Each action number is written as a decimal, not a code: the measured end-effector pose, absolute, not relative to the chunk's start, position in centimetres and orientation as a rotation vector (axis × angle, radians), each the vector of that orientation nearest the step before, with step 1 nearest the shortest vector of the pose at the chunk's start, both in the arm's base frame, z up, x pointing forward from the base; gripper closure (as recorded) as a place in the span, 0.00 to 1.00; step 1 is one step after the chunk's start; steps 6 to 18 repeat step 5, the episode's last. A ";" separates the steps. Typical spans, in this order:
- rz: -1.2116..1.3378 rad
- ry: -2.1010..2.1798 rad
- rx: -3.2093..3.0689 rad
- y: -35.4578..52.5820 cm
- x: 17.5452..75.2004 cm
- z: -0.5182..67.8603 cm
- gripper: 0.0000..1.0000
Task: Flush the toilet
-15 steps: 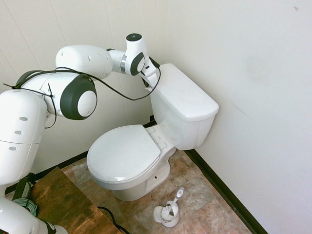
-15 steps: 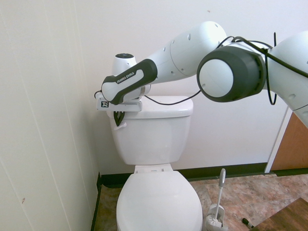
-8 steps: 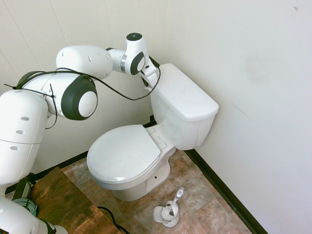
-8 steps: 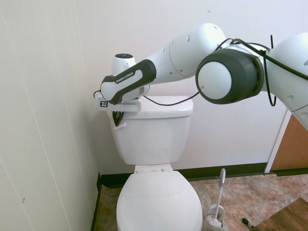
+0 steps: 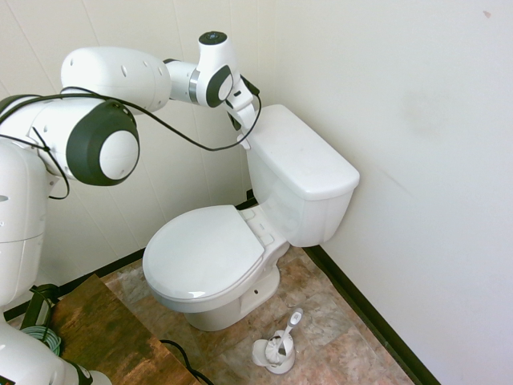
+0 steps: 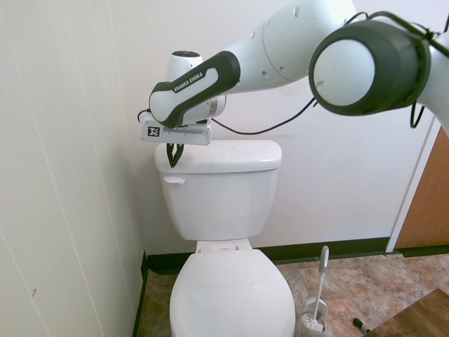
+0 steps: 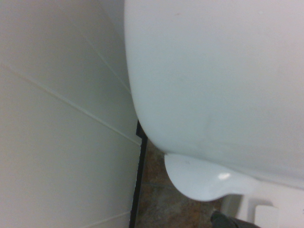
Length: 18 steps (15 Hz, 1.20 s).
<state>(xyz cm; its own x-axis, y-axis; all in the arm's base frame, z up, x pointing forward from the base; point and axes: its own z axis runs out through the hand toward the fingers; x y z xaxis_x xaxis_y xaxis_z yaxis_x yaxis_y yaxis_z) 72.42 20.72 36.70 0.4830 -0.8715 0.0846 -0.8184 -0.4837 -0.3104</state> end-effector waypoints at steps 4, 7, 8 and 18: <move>-0.323 1.441 -2.509 20.5 69.4 38.6 1.00; -0.320 1.439 -2.510 20.5 68.9 38.8 1.00; -0.320 1.439 -2.510 20.5 68.9 38.8 1.00; -0.320 1.439 -2.510 20.5 68.9 38.8 1.00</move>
